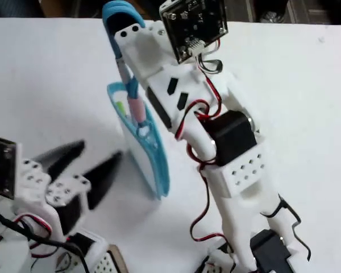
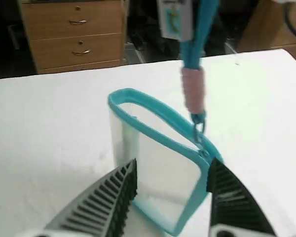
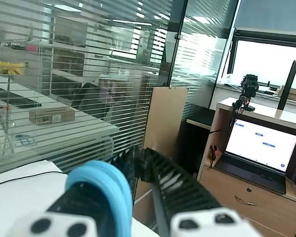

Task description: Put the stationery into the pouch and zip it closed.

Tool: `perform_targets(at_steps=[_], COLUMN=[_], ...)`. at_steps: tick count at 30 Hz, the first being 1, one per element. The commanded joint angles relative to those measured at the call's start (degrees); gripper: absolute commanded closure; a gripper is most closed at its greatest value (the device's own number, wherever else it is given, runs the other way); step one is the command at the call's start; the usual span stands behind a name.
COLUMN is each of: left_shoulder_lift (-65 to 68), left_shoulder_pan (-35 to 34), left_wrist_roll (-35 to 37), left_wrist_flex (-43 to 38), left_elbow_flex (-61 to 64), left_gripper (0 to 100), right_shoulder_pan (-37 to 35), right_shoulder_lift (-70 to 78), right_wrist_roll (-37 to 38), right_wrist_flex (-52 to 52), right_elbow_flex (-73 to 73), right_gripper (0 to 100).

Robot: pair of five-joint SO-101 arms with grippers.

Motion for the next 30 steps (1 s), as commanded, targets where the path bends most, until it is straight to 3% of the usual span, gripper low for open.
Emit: perform_targets(at_steps=[1, 5, 15, 20, 25, 30], left_shoulder_lift=[0.8, 1.6, 17.9, 22.9, 22.6, 19.3], left_shoulder_pan=[7.7, 9.2, 8.8, 2.1, -2.5, -2.4], left_wrist_roll=[5.3, 13.2, 14.2, 15.5, 12.8, 6.2], left_wrist_flex=[0.1, -1.4, -1.8, -2.8, -2.4, -4.7], left_elbow_flex=[-1.6, 1.3, 5.7, 6.2, 6.3, 9.1], left_gripper=[74, 72, 72, 72, 73, 84], right_shoulder_pan=[0.3, 0.3, 0.3, 0.7, 0.7, 0.7], right_shoulder_lift=[-1.8, -1.8, -1.8, -1.8, -1.8, -1.8], right_wrist_roll=[-0.1, -0.1, -0.1, -0.1, -0.1, -0.1], right_wrist_flex=[-2.3, -2.2, -2.2, -2.2, -2.2, -2.3], right_elbow_flex=[0.9, 1.1, 1.1, 1.1, 1.1, 1.1], right_gripper=[98.2, 98.2, 98.2, 98.2, 98.2, 98.2])
